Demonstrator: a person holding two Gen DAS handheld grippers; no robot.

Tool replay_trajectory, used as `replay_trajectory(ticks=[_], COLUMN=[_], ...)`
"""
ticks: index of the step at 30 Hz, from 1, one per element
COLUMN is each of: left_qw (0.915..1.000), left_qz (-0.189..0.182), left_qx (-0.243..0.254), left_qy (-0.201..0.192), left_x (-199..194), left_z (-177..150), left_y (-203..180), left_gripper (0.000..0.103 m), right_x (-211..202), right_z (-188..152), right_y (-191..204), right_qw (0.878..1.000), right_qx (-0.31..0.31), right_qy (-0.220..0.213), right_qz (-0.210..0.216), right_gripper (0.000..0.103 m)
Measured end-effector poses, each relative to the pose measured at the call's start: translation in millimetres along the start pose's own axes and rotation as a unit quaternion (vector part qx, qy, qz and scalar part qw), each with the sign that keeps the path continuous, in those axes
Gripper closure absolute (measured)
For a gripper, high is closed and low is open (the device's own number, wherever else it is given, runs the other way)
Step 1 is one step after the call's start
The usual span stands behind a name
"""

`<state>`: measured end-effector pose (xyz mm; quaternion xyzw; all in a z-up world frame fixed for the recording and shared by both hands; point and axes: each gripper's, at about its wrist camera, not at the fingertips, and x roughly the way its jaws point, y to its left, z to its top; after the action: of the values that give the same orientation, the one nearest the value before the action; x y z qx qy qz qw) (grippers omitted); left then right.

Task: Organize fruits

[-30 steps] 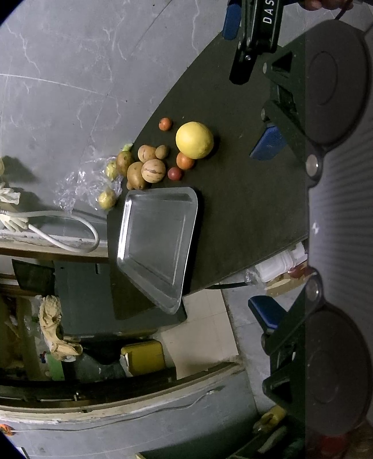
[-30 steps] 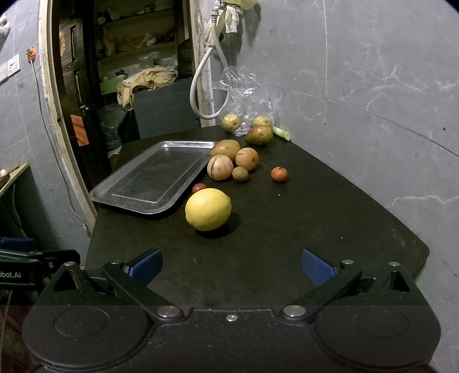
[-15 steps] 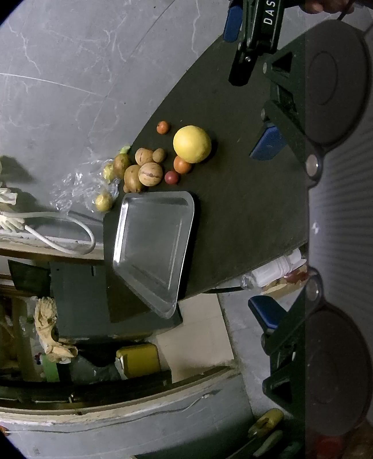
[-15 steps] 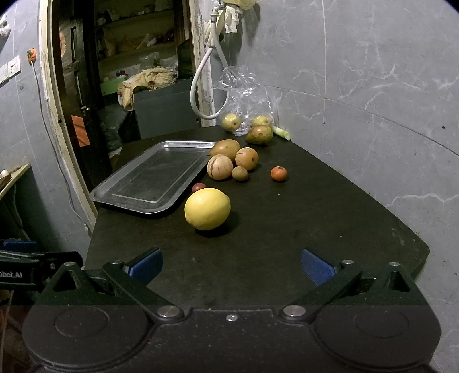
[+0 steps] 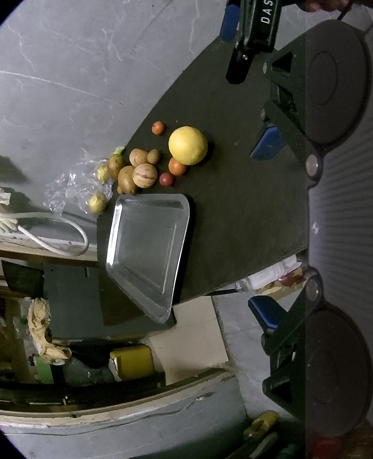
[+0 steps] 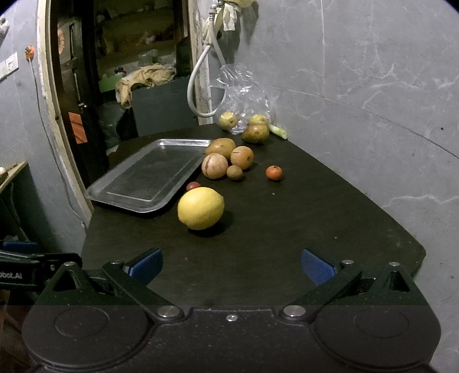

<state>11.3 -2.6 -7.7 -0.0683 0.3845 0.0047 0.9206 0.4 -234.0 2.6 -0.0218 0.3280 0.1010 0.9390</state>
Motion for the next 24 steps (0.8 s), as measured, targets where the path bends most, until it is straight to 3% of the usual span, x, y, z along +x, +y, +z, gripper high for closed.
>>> replay_trajectory(ticks=[5,11,14,24], left_qw=[0.9998,0.9987,0.9975,0.9943], left_qz=[0.008,-0.017,-0.035,-0.061], left_qx=[-0.003,-0.02,-0.031,-0.048], left_qy=[0.02,0.043,0.053,0.073], left_x=[4.2,8.4,12.3,26.1], left_z=[10.1,26.4,33.6,53.8], left_y=[-1.7,-4.3,-7.7,-22.8], left_gripper=[0.001,0.001,0.001,0.001], right_x=[5.7,6.4,5.3,0.6], right_z=[12.5,28.8,34.8,55.9], right_y=[-7.2,-16.3,-15.6,-24.6], right_qw=[0.999,0.996,0.994,0.993], right_qx=[0.002,0.017,0.002,-0.006], right_qy=[0.04,0.09,0.11,0.117], right_qz=[-0.025,-0.009,-0.025,-0.023], right_gripper=[0.0,0.001,0.0,0.0])
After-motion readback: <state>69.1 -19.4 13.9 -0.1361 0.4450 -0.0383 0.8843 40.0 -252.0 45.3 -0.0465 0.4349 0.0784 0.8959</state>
